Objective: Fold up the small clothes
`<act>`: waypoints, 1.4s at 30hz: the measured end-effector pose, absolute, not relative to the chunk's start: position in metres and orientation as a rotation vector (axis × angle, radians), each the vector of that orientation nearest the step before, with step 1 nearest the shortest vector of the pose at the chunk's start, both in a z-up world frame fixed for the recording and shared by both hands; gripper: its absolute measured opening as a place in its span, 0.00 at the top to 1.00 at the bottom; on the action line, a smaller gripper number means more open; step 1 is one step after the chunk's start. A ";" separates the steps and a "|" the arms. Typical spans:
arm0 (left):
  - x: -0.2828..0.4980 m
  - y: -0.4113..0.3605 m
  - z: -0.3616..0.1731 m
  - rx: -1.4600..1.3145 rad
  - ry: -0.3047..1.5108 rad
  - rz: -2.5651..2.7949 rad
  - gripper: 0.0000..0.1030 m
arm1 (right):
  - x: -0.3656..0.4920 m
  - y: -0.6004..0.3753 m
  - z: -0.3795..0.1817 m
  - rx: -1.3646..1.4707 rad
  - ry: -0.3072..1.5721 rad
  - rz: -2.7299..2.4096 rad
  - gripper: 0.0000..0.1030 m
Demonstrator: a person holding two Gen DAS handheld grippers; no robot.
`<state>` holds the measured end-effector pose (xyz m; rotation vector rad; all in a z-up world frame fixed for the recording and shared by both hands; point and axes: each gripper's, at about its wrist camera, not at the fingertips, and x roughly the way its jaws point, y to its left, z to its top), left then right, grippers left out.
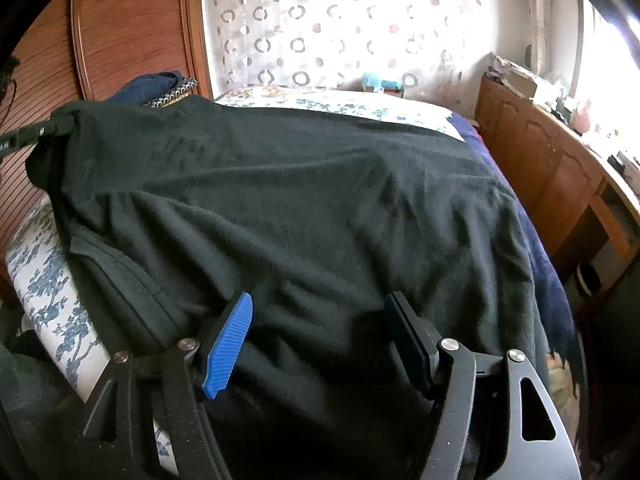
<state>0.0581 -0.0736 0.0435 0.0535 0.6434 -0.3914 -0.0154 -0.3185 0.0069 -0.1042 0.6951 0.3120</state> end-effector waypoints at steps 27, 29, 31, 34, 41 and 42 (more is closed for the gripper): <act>0.077 -0.234 0.111 0.132 0.558 -0.761 0.50 | -0.071 -0.380 0.053 -0.026 0.543 0.157 0.31; 0.077 -0.231 0.105 0.149 0.564 -0.741 0.42 | -0.068 -0.380 0.054 -0.027 0.546 0.159 0.31; 0.076 -0.223 0.098 0.156 0.572 -0.723 0.34 | -0.066 -0.379 0.056 -0.024 0.549 0.165 0.31; 0.079 -0.209 0.087 0.142 0.586 -0.685 0.26 | -0.054 -0.382 0.054 -0.021 0.555 0.178 0.31; 0.084 -0.172 0.058 0.093 0.634 -0.596 0.24 | -0.034 -0.370 0.050 -0.050 0.585 0.223 0.31; 0.084 -0.167 0.054 0.091 0.640 -0.582 0.24 | -0.029 -0.367 0.050 -0.057 0.591 0.231 0.31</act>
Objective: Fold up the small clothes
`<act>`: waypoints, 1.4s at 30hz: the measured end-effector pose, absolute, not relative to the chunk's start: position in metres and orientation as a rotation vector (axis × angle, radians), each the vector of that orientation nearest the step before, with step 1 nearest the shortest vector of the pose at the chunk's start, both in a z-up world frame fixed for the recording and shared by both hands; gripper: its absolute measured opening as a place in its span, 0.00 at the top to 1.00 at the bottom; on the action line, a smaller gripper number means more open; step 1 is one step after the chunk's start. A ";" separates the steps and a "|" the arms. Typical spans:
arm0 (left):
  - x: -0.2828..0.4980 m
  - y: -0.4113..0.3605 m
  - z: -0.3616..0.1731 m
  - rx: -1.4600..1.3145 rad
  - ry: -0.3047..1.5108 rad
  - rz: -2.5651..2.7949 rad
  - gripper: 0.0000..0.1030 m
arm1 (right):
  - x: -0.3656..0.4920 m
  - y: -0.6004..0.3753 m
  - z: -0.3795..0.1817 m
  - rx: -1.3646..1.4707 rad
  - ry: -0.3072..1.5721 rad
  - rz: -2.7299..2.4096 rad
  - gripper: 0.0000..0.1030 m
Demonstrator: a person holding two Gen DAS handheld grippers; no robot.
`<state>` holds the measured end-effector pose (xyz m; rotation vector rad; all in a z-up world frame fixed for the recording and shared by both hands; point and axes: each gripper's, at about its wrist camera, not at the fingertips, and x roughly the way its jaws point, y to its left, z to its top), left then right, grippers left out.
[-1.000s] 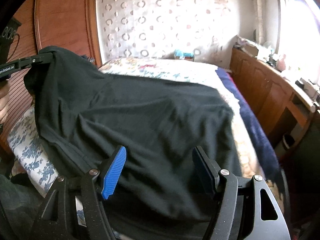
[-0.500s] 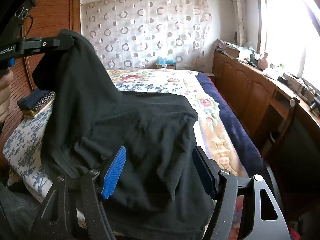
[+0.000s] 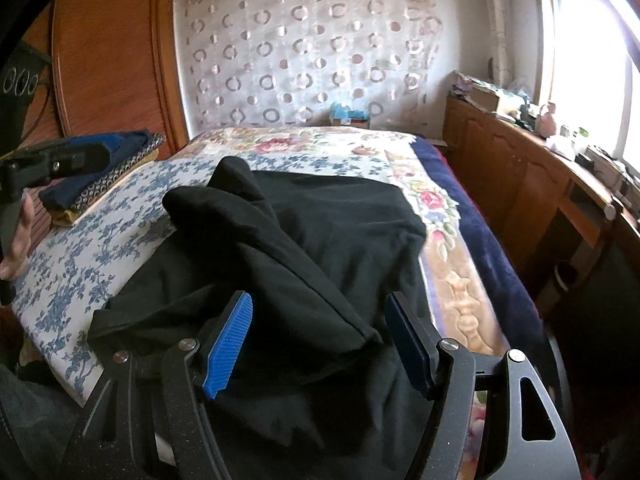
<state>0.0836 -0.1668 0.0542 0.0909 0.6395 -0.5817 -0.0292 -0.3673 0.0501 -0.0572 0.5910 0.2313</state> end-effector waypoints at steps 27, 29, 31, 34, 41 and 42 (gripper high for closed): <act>0.076 -0.123 0.020 0.051 0.678 -0.497 0.24 | -0.009 -0.355 0.068 -0.124 0.622 0.369 0.90; 0.075 -0.124 0.022 0.051 0.673 -0.498 0.24 | -0.021 -0.359 0.081 -0.119 0.586 0.368 0.90; 0.074 -0.124 0.023 0.049 0.669 -0.500 0.24 | -0.034 -0.362 0.091 -0.119 0.557 0.366 0.90; 0.073 -0.125 0.024 0.050 0.667 -0.501 0.24 | -0.047 -0.370 0.099 -0.120 0.540 0.350 0.90; 0.072 -0.127 0.024 0.051 0.665 -0.501 0.24 | -0.043 -0.391 0.070 -0.130 0.651 0.249 0.87; 0.072 -0.127 0.024 0.052 0.665 -0.499 0.24 | -0.043 -0.392 0.064 -0.137 0.669 0.233 0.81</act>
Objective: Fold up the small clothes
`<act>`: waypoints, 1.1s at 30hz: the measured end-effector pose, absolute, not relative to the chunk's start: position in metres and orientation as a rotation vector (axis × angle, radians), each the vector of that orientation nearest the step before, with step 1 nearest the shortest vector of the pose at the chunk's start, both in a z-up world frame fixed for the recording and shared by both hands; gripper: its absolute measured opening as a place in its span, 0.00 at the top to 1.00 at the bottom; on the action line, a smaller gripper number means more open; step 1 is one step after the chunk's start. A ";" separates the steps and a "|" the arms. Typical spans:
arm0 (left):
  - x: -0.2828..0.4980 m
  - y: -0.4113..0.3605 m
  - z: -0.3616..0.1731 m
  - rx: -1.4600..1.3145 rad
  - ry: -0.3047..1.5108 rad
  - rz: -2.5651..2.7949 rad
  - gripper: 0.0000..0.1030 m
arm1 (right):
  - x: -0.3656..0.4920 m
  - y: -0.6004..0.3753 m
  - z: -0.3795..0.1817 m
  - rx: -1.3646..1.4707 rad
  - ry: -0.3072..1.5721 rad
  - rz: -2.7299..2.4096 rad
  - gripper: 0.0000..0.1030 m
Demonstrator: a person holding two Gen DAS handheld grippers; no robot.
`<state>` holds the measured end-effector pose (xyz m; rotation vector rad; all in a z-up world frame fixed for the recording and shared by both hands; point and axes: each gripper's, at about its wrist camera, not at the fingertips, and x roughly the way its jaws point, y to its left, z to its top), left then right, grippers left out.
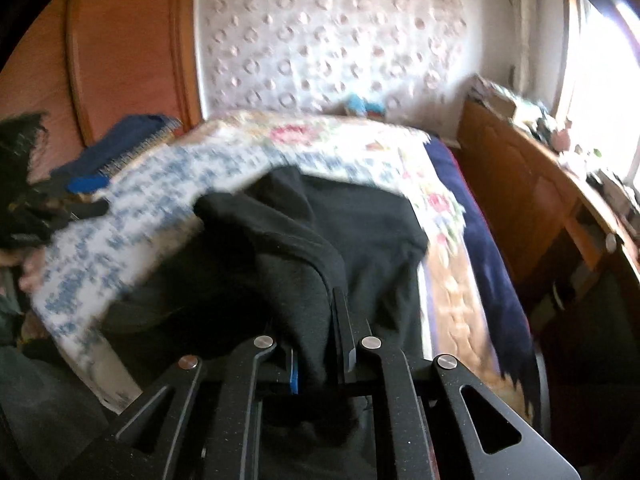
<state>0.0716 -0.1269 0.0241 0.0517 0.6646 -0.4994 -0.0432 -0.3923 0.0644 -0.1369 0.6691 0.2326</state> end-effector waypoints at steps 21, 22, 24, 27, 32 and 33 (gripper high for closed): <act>0.069 -0.122 0.029 0.042 0.645 -0.472 0.24 | 0.001 -0.347 0.079 -0.193 0.633 0.347 0.51; 0.069 -0.120 0.029 0.038 0.646 -0.470 0.24 | 0.008 -0.342 0.079 -0.198 0.637 0.360 0.51; 0.069 -0.116 0.028 0.032 0.645 -0.464 0.24 | 0.020 -0.335 0.078 -0.206 0.647 0.382 0.51; 0.070 -0.111 0.026 0.022 0.646 -0.457 0.24 | 0.041 -0.321 0.074 -0.229 0.672 0.411 0.51; 0.072 -0.107 0.023 0.017 0.650 -0.452 0.24 | 0.067 -0.299 0.066 -0.270 0.729 0.470 0.51; 0.072 -0.106 0.022 0.016 0.651 -0.452 0.24 | 0.073 -0.294 0.064 -0.279 0.742 0.482 0.51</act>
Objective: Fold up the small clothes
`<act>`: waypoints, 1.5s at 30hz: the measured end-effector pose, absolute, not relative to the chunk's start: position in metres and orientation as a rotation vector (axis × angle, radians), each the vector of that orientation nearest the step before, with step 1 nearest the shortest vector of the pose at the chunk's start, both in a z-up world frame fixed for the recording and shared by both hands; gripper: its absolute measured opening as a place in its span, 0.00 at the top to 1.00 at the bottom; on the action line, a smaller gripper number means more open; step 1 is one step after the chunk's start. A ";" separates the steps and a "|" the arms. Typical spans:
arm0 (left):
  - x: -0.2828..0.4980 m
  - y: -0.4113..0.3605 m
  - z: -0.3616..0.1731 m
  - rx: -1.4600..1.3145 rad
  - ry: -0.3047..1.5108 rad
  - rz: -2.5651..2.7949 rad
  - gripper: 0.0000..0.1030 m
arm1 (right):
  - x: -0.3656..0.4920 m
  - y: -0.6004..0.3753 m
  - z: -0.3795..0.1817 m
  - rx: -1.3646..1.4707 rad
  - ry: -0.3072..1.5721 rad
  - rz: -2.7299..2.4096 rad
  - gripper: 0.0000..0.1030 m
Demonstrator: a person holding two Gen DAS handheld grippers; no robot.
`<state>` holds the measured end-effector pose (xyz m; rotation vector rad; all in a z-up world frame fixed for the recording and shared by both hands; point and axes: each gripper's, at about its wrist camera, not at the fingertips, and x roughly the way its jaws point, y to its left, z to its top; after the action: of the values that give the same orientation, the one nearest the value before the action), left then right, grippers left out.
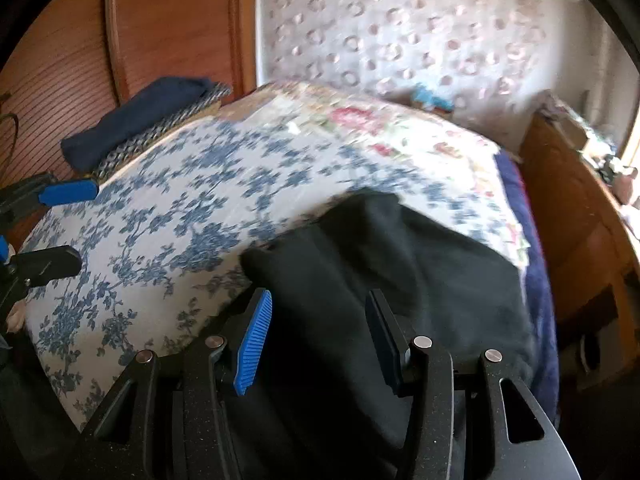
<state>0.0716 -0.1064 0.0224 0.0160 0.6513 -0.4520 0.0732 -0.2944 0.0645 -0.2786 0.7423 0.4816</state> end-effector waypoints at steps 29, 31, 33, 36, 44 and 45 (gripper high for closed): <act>0.071 -0.114 0.010 0.019 0.676 -0.475 0.24 | 0.101 -0.322 0.098 -0.297 0.611 0.347 0.97; 0.072 -0.115 0.010 0.021 0.678 -0.476 0.24 | 0.107 -0.330 0.101 -0.292 0.601 0.311 0.97; 0.072 -0.115 0.010 0.022 0.679 -0.476 0.24 | 0.114 -0.338 0.102 -0.285 0.596 0.281 0.97; 0.072 -0.115 0.009 0.023 0.682 -0.476 0.24 | 0.130 -0.352 0.098 -0.264 0.604 0.214 0.97; 0.072 -0.120 0.008 0.031 0.690 -0.482 0.24 | 0.175 -0.376 0.062 -0.193 0.753 0.048 0.91; 0.072 -0.121 0.008 0.032 0.690 -0.483 0.24 | 0.175 -0.378 0.062 -0.172 0.760 0.037 0.80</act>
<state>0.0716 -0.1207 0.0082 0.0320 0.6903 -0.4833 0.1748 -0.3780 0.0617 -0.1724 0.7603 0.0374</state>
